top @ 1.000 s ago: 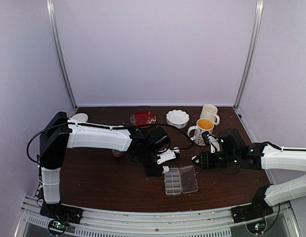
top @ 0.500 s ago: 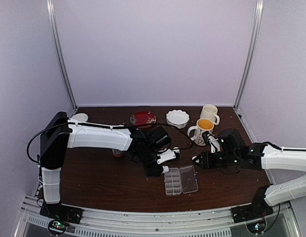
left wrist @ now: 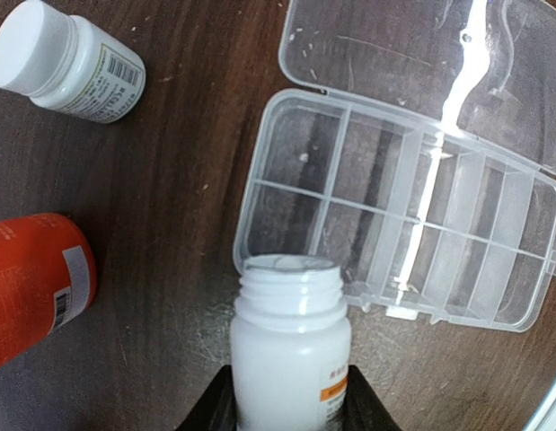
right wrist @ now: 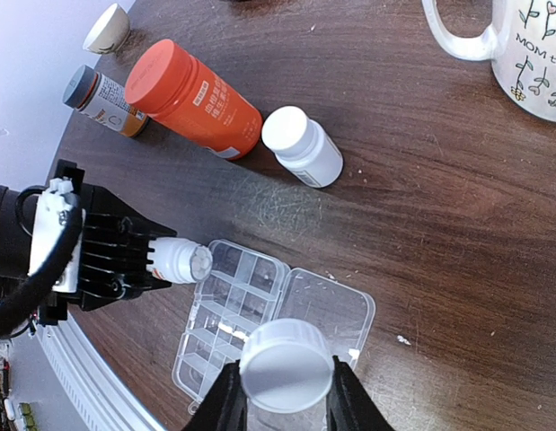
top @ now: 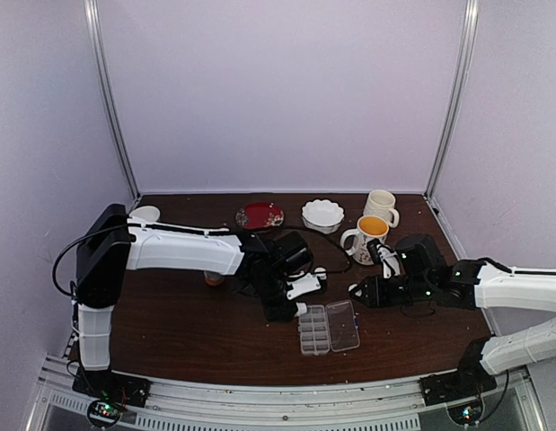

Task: Sort the pills into containers
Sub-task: Pour the pill into the compartment of the pill container.

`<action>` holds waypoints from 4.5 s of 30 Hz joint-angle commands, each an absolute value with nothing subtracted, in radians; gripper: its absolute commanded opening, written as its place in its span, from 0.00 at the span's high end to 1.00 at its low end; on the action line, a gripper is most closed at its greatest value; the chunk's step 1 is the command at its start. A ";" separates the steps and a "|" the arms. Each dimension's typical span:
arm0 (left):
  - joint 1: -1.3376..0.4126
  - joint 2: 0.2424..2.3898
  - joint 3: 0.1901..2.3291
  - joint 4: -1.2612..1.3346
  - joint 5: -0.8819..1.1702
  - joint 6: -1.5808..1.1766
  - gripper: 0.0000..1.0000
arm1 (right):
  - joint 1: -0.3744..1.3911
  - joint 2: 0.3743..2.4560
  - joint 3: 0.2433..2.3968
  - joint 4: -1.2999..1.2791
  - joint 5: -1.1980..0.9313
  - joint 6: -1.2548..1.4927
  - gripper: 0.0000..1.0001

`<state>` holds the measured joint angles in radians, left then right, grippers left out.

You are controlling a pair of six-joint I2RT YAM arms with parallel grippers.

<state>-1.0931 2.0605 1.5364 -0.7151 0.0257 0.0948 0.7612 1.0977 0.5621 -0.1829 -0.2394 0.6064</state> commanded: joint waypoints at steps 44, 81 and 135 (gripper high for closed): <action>-1.109 2.156 1.710 -0.911 -0.034 0.096 0.91 | 0.752 1.076 0.547 -0.162 -0.249 0.618 0.88; -1.125 2.174 1.819 -0.996 -0.067 0.094 0.91 | 0.750 1.072 0.551 -0.168 -0.246 0.616 0.89; -1.125 2.247 1.912 -1.098 -0.099 0.092 0.90 | 0.748 1.057 0.547 -0.178 -0.251 0.618 0.89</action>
